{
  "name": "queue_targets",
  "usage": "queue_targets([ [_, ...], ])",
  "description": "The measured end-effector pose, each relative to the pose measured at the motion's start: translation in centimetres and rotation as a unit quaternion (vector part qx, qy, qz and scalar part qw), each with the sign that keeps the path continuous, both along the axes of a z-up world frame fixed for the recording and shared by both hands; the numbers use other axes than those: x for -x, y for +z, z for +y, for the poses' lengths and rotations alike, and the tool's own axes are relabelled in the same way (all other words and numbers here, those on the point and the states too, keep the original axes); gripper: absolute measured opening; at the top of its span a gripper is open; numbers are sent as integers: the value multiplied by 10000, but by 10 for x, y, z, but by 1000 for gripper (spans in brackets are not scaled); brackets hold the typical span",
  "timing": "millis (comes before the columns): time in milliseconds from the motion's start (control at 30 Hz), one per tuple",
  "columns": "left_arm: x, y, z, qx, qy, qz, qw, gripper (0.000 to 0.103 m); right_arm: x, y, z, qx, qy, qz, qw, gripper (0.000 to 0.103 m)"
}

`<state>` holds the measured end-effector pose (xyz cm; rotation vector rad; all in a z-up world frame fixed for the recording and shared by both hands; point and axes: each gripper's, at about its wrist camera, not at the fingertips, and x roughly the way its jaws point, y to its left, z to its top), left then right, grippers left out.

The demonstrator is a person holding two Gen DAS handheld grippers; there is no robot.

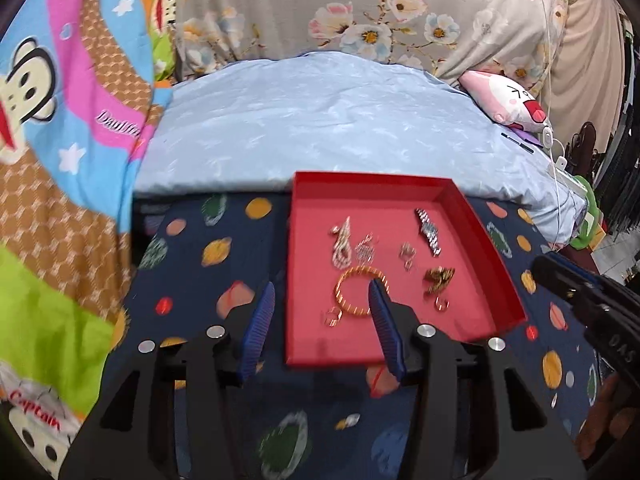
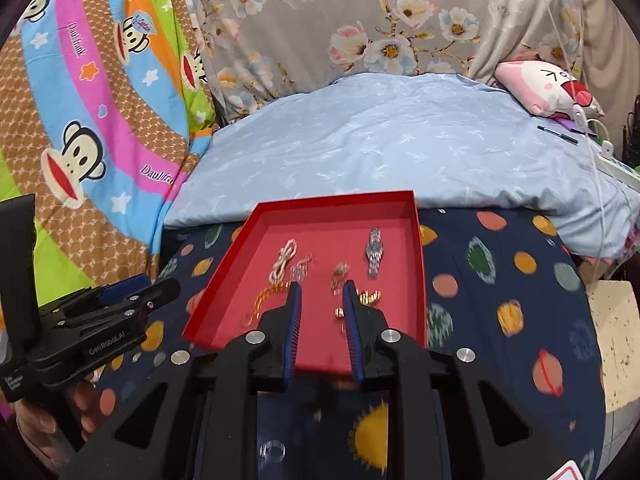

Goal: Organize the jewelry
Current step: 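Move both grippers back over the bead bracelet and silver ring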

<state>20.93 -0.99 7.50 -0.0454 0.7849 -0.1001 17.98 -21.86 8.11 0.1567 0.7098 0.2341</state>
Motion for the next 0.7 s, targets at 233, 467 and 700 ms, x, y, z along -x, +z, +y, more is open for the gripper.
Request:
queue_targets([
  [233,73,-12,21,9,128,221,9997,47,87,-9,1,221,-119,101,9996,28],
  [467,138,-45,32,21,47,670,9977,47,153,-41,0,332,-215,504,9979,34],
  [700,177,-69,36,-222,-48,847,9961,54,188,-70,0,158,-342,860,9956,39],
])
